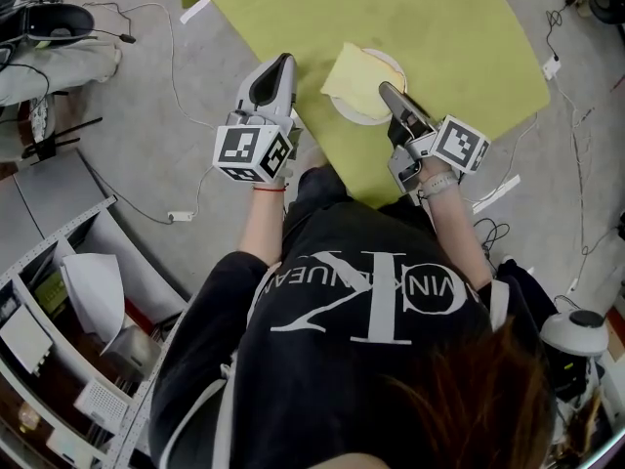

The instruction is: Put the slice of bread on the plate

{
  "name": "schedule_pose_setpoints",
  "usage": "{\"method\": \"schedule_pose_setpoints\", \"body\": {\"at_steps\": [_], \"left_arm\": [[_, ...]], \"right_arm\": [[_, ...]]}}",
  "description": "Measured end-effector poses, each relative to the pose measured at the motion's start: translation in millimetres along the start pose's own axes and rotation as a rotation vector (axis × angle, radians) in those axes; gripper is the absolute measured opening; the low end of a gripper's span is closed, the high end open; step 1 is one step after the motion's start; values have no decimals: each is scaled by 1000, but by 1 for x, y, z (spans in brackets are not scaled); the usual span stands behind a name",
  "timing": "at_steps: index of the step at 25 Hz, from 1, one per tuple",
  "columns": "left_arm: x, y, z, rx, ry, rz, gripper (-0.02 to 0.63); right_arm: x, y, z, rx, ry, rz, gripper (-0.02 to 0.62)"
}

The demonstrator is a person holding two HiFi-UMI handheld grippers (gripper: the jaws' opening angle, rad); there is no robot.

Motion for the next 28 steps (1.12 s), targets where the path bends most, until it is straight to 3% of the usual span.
{"method": "schedule_pose_setpoints", "body": {"at_steps": [5,9,14,28], "left_arm": [[-4,-3,1,-5,-3,-12,9],[-7,-8,3,-8,-7,-21,9],[-7,-8,6,-7,-7,-23,9],[-6,-12,2,-6,14,-25,9]], "right_arm": [[2,6,4,-99,7,78,146],[1,12,4,-204,50,180,242],[5,17,5,-305,61,257,305],[-8,21,-1,-369,131,294,337]]}}
Point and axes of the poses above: the fingertips, and each gripper's own axes: x forward along the fingers, z to its left, y out of its underside, the point moved 2 cm from there along -x, backward along the fingers, and after that the axes turned 15 degrees about -x, right-handed, at the moved point
